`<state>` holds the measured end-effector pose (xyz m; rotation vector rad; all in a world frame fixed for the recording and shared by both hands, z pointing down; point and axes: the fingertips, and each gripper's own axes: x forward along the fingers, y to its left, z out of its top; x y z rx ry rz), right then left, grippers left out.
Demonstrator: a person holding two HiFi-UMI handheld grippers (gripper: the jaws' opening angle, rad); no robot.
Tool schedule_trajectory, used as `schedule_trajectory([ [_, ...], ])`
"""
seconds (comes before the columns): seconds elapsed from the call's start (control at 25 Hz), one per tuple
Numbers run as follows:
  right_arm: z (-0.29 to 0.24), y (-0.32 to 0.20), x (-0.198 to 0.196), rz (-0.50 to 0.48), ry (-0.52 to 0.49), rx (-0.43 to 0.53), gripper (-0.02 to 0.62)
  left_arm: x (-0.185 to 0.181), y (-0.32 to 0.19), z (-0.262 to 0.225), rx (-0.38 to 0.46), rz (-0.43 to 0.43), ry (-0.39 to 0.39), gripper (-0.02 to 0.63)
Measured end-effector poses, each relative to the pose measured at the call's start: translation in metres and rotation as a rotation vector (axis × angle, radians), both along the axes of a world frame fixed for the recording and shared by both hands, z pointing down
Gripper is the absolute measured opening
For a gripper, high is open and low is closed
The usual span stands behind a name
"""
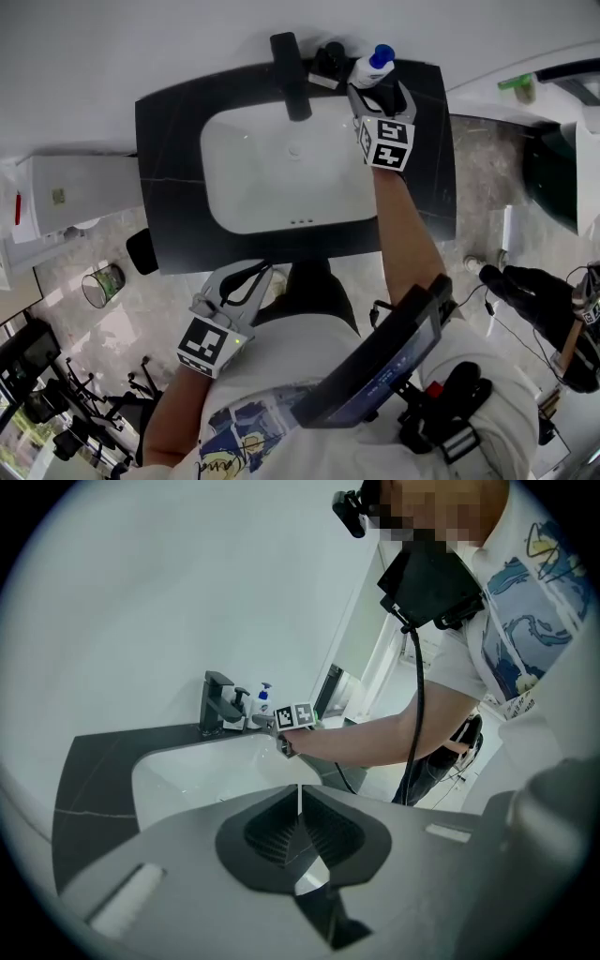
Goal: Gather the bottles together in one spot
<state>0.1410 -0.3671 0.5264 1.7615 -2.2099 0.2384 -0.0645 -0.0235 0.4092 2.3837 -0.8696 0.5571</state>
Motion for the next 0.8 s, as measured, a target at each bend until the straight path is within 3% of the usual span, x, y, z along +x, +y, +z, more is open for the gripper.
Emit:
schedule_trajectory([
  [0.36, -0.019, 0.055, 0.012, -0.003, 0.025, -0.018, 0.407, 0.001, 0.021, -0.011, 0.056, 0.007, 0.047, 0.017],
  [0.6, -0.037, 0.145, -0.011, -0.072, 0.042, -0.074, 0.387, -0.011, 0.066, -0.025, 0.108, 0.027, 0.072, 0.017],
  [0.8, -0.047, 0.253, -0.053, -0.201, 0.084, -0.132, 0.174, -0.028, 0.112, -0.030, 0.146, 0.034, 0.082, 0.015],
])
